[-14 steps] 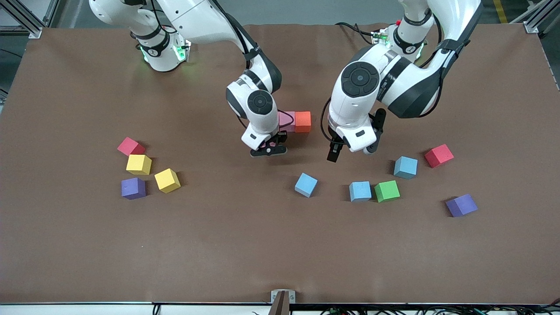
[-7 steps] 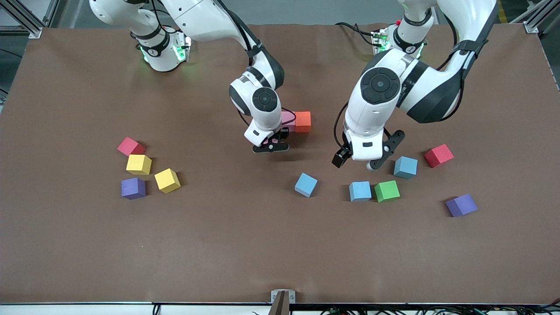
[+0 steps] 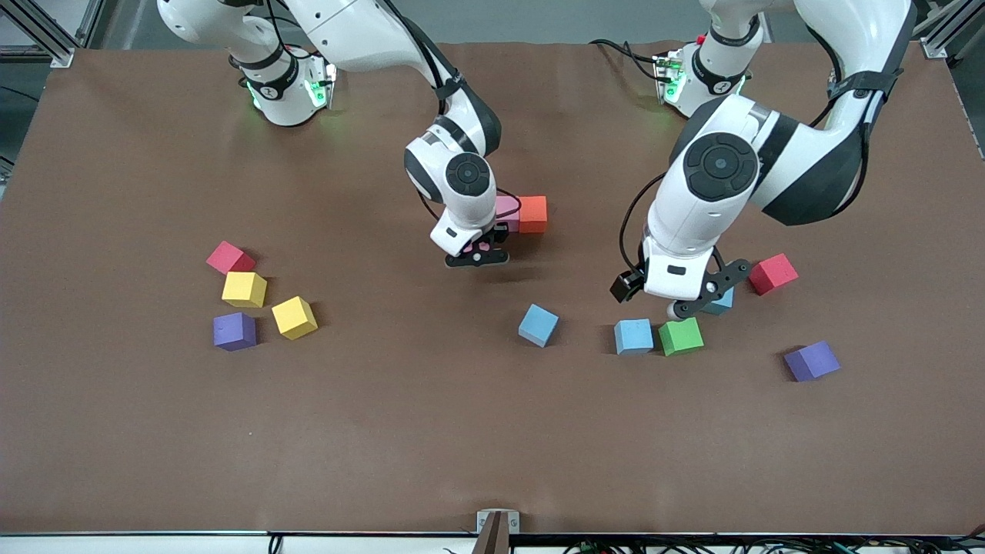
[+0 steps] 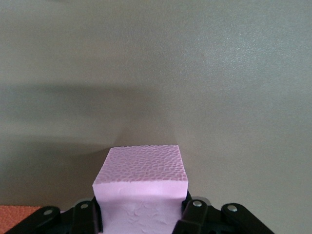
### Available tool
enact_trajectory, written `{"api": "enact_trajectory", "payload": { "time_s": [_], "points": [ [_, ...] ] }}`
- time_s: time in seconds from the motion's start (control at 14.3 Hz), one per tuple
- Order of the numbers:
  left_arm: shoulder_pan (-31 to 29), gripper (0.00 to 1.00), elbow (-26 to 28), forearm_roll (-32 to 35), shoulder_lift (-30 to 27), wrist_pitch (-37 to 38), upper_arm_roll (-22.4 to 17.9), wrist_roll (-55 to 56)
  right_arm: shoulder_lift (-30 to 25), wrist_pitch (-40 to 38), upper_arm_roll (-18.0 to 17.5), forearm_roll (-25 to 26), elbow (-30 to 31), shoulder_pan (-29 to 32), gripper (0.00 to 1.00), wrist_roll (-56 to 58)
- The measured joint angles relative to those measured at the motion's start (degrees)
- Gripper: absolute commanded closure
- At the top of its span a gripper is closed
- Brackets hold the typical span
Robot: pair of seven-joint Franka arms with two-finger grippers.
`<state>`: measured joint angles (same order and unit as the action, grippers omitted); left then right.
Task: Arrange 11 blocks into digit 3
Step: 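Place the pink block below the pink row with the right gripper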
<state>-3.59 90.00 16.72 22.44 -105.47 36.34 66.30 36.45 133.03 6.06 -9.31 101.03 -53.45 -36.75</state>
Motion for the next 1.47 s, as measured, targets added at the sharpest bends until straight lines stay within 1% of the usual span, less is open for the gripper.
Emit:
{"api": "enact_trajectory", "payload": {
  "time_s": [0.14, 0.42, 0.77, 0.84, 0.91, 0.98, 1.05, 1.19, 1.26, 1.47],
  "points": [
    [-0.4, 0.0, -1.02, 0.01, 0.0, 1.25, -0.01, -2.7, 0.0, -0.03, 0.0, 0.0, -0.01, -0.01, 0.6, -0.03],
    [-1.49, 0.0, -1.45, 0.01, 0.0, 2.72, 0.0, -5.42, 0.0, -1.43, -0.04, -0.06, -0.24, -0.09, 0.59, -0.33],
    [-1.45, 0.0, -1.45, 0.01, 0.0, 3.6, 0.69, -5.52, 0.01, -2.0, -0.04, -0.15, -0.38, -0.14, 0.57, -1.18],
    [-1.41, 0.0, -1.45, 0.01, 0.0, 3.71, 0.73, -5.52, 0.02, -2.03, -0.03, -0.18, -0.39, -0.14, 0.46, -1.21],
    [-1.33, 0.0, -1.45, 0.01, 0.0, 3.81, 0.74, -5.52, 0.02, -2.06, -0.02, -0.22, -0.41, -0.14, 0.23, -1.23],
    [-1.22, 0.0, -1.45, 0.01, 0.0, 3.84, 0.75, -5.52, 0.03, -2.09, -0.01, -0.27, -0.44, -0.14, 0.04, -1.28],
    [-1.12, 0.0, -1.45, 0.01, 0.0, 3.85, 0.77, -5.52, 0.06, -2.17, 0.01, -0.41, -0.51, -0.14, 0.0, -1.35],
    [-1.08, 0.0, -1.57, 0.02, -0.03, 3.98, 1.01, -6.42, 0.27, -3.85, 0.25, -0.57, -1.85, 0.05, 0.0, -1.62],
    [-1.09, 0.0, -1.7, 0.02, -0.15, 4.3, 1.06, -7.88, 0.3, -6.85, 0.53, -0.58, -4.07, 0.44, 0.0, -1.78],
    [-1.48, 0.01, -1.91, 0.02, -0.72, 4.77, 0.96, -11.97, -0.01, -19.07, 1.08, -0.59, -13.75, 3.21, 0.0, -1.89]
  ]
}}
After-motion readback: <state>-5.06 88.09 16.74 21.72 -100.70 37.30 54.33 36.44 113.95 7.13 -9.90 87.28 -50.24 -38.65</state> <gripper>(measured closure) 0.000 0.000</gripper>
